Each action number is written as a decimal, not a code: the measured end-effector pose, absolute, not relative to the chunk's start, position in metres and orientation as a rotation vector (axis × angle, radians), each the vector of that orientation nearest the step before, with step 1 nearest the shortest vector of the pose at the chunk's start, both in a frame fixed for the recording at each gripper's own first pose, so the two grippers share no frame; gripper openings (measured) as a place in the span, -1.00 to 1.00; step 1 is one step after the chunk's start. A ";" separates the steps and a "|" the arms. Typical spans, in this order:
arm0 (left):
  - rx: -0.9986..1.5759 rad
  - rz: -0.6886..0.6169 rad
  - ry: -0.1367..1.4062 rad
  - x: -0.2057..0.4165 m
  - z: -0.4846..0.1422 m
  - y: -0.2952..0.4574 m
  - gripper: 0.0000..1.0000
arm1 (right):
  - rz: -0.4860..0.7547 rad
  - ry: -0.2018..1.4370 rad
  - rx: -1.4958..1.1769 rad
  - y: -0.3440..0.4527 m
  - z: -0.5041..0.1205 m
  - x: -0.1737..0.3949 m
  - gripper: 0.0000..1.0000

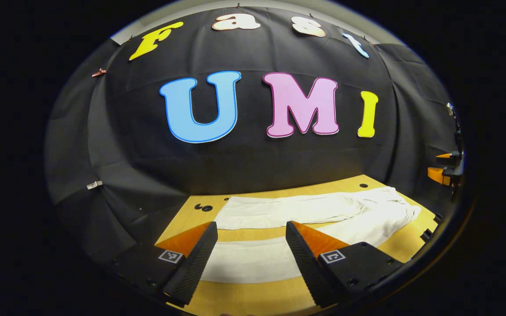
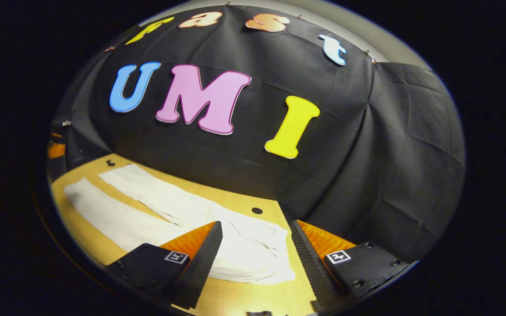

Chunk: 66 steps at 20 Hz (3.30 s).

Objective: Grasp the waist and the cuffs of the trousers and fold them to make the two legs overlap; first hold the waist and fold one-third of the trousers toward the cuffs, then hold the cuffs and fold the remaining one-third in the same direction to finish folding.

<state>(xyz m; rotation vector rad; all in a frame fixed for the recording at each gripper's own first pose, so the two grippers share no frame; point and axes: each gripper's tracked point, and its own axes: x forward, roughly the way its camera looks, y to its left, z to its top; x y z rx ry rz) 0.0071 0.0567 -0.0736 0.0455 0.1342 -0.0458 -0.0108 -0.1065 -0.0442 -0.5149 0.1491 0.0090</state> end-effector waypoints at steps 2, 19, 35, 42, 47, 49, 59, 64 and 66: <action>0.056 -0.045 0.153 0.006 -0.077 0.057 0.90 | 0.042 0.190 -0.613 -0.125 -0.057 -0.006 0.94; 0.040 0.174 0.359 -0.028 -0.146 0.053 0.99 | 0.420 0.667 -1.205 -0.284 -0.243 0.032 0.94; 0.131 0.307 0.481 -0.054 -0.213 0.098 0.97 | 0.618 0.588 -1.582 -0.271 -0.288 0.055 0.46; 0.548 0.143 0.525 -0.019 -0.227 0.148 0.96 | 0.526 0.697 -1.534 -0.279 -0.298 0.075 -0.43; 0.783 0.030 0.563 0.011 -0.235 0.174 0.96 | 0.520 0.742 -1.497 -0.278 -0.301 0.075 -0.78; 0.921 -0.075 0.588 0.027 -0.248 0.178 0.94 | 0.554 0.735 -1.515 -0.277 -0.298 0.071 -0.85; 1.324 -0.382 0.785 0.055 -0.331 0.230 0.94 | 0.572 0.740 -1.578 -0.276 -0.298 0.072 -0.89; 1.506 -0.432 0.706 0.089 -0.334 0.231 0.57 | 0.570 0.725 -1.609 -0.276 -0.298 0.073 -0.89; 1.502 -0.413 0.714 0.093 -0.334 0.230 0.30 | 0.568 0.727 -1.606 -0.276 -0.298 0.072 -0.89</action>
